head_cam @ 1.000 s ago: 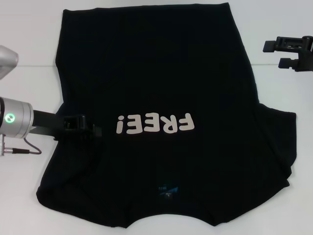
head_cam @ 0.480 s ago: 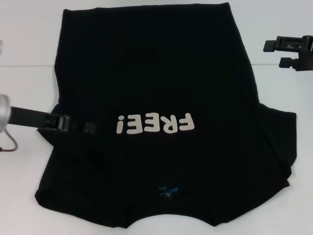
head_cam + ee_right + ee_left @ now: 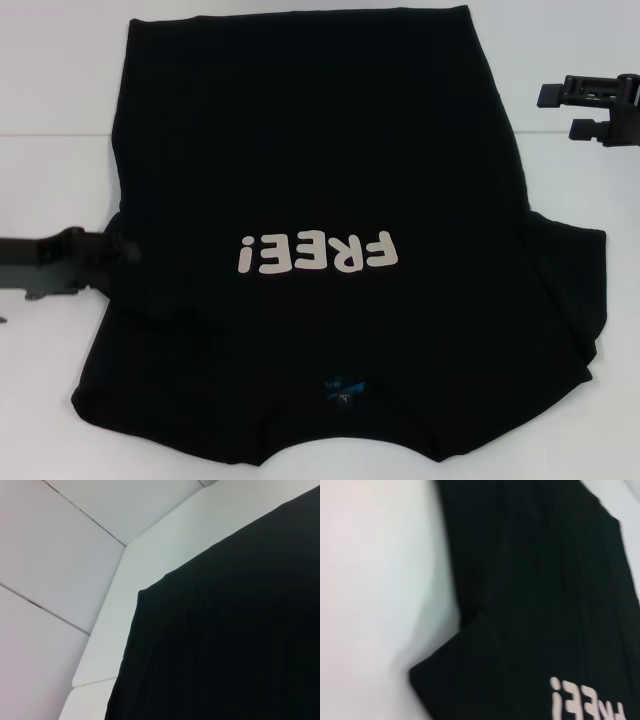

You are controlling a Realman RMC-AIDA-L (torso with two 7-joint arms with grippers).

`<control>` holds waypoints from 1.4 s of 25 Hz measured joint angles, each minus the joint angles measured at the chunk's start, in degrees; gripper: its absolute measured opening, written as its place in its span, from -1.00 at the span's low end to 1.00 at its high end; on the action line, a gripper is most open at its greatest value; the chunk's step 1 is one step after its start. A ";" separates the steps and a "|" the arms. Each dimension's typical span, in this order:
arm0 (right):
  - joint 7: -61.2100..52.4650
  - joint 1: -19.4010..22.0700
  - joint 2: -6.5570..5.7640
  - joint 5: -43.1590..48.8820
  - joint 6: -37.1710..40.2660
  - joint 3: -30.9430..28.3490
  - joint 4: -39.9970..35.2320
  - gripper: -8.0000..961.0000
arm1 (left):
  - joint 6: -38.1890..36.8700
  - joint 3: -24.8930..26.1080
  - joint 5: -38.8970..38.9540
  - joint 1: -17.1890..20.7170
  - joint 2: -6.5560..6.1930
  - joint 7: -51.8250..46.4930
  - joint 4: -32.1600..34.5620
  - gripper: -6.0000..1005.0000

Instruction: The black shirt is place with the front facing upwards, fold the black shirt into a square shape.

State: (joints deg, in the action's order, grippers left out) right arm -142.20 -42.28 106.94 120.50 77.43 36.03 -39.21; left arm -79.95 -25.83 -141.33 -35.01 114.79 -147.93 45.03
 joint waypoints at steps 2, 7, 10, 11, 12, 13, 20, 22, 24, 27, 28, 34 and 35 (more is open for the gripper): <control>0.00 0.00 0.01 0.00 0.02 -0.10 0.01 0.96 | 1.34 0.10 -0.26 0.38 0.09 -1.15 -1.14 0.31; 0.00 0.07 0.02 0.00 0.00 -0.14 0.01 0.96 | 4.06 0.11 -0.61 0.93 0.30 -3.55 -3.27 0.31; 0.00 0.09 0.02 0.00 0.00 -0.20 0.01 0.96 | 4.56 0.14 -0.61 1.08 0.41 -4.65 -3.54 0.30; 0.00 0.09 0.03 0.00 0.00 -0.22 0.01 0.96 | 4.64 0.14 -0.61 1.13 0.43 -5.05 -3.68 0.30; 0.00 0.09 0.02 0.00 0.00 -0.25 0.01 0.96 | 4.75 0.15 -0.62 1.12 0.44 -5.29 -3.88 0.29; 0.00 0.09 0.02 0.00 0.00 -0.26 0.01 0.96 | 4.75 0.15 -0.62 1.12 0.44 -5.29 -3.88 0.29; 0.00 0.09 0.02 0.00 -0.02 -0.37 0.01 0.96 | 7.59 0.18 -0.78 0.58 0.22 -6.60 -5.92 0.27; 0.00 0.09 0.02 0.00 0.03 -0.36 0.01 0.96 | 8.47 0.18 -0.91 0.55 0.20 -6.90 -6.10 0.26; 0.00 0.12 0.02 0.00 0.03 -0.37 0.06 0.96 | 9.50 0.17 -0.93 0.42 0.13 -7.01 -6.56 0.25; 0.00 0.14 0.00 0.00 -0.03 -0.36 0.48 0.96 | 11.52 0.17 -0.95 0.23 0.04 -7.06 -7.22 0.24; 0.00 0.14 -0.03 0.00 -0.07 -0.36 0.51 0.96 | 11.87 0.17 -0.93 0.22 0.05 -7.05 -7.31 0.24; 0.00 0.18 -0.07 0.00 -0.15 -0.35 0.61 0.96 | 14.72 0.06 -0.92 -0.47 0.00 -7.02 -8.35 0.22; 0.00 0.18 -0.07 0.00 -0.15 -0.35 0.61 0.96 | 14.92 0.06 -0.92 -0.53 -0.02 -7.03 -8.45 0.22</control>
State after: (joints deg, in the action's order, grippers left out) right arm -142.21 -42.10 106.87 120.50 77.28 35.69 -38.59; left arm -65.04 -25.77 -142.25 -35.54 114.77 -154.96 36.57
